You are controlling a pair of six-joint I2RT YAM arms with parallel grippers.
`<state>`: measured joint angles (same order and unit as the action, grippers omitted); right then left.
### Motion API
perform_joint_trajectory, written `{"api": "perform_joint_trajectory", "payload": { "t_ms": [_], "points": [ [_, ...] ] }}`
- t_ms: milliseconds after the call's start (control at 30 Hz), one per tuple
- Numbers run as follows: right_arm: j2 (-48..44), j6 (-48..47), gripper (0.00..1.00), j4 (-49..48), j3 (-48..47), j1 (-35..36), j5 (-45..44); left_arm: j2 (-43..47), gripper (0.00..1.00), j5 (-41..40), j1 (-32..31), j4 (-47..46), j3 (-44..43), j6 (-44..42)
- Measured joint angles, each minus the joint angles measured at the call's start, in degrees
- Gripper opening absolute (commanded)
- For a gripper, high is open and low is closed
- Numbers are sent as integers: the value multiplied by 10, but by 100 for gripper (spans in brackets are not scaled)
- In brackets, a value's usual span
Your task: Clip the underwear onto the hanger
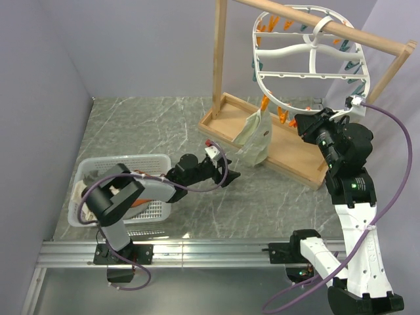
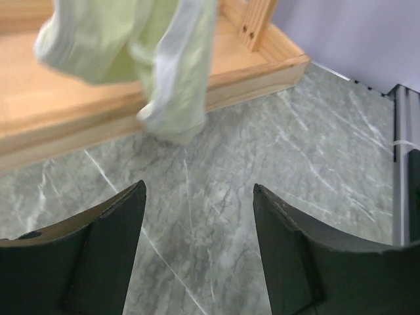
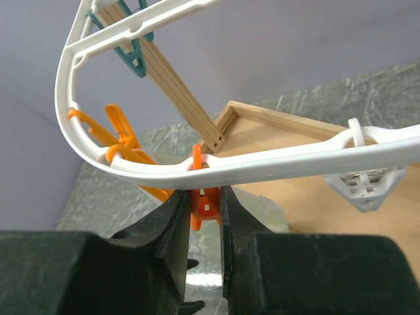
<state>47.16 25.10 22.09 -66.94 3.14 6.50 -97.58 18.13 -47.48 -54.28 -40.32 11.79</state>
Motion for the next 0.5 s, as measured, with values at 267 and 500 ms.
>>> {"api": "perform_joint_trajectory", "payload": {
  "t_ms": [267, 500],
  "points": [
    [3, 0, 0, 2, -3, 0, 0, -89, 71, -16, -19, -70, -17, 39],
    [7, 0, 0, 3, -6, 1, 0, -123, 65, -22, -49, -145, -61, 39]
  ]
}}
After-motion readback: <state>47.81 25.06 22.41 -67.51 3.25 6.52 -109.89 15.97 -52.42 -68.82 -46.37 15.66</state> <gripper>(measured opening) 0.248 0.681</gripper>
